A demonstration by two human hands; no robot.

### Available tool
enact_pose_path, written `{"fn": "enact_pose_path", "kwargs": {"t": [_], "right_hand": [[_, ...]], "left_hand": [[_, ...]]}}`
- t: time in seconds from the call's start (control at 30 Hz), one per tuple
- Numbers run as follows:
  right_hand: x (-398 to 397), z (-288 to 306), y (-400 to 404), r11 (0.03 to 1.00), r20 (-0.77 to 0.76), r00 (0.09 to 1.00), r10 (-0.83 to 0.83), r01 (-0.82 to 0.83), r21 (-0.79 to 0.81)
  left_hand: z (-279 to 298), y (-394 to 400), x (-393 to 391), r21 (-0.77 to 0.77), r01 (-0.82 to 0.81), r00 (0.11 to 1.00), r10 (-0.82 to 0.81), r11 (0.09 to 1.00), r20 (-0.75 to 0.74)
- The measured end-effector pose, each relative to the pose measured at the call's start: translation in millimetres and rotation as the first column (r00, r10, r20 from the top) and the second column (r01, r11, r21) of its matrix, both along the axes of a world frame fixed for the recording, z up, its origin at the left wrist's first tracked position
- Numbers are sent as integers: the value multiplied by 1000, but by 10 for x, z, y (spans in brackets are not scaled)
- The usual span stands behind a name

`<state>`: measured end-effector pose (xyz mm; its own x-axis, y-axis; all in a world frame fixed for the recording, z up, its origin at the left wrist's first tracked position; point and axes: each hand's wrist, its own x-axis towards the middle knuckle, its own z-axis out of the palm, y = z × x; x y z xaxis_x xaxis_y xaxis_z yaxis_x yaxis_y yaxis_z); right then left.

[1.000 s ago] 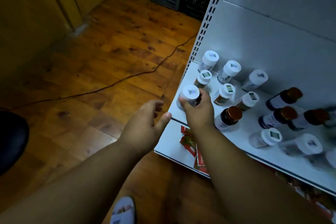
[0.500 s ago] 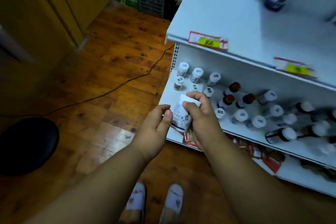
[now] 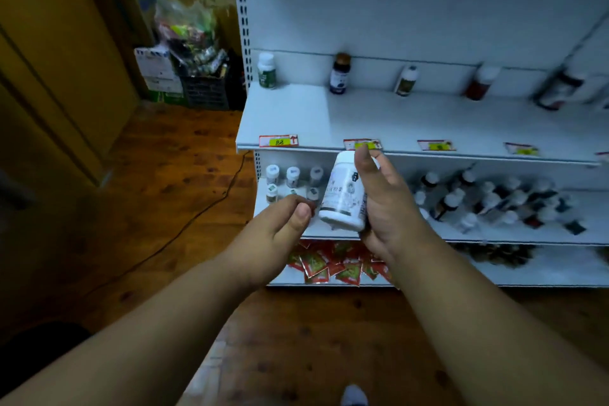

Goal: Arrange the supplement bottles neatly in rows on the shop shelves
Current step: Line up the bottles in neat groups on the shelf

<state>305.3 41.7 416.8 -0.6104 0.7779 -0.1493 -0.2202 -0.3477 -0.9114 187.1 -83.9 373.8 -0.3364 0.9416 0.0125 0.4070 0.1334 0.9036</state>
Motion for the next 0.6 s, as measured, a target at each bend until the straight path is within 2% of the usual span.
{"fn": "enact_pose_path", "kwargs": {"t": [0.17, 0.27, 0.4, 0.6], "right_hand": [[621, 324, 205, 999, -188, 982, -25, 15, -51], [1203, 496, 457, 994, -242, 966, -91, 74, -81], [2199, 684, 872, 986, -243, 955, -168, 160, -53], [3921, 838, 1449, 921, -129, 926, -354, 369, 123]], "left_hand": [[363, 244, 476, 28, 92, 995, -91, 995, -47], [555, 550, 915, 42, 164, 984, -160, 986, -81], [720, 1146, 1827, 69, 322, 939, -309, 944, -150], [839, 2147, 3489, 149, 512, 859, -503, 846, -99]]}}
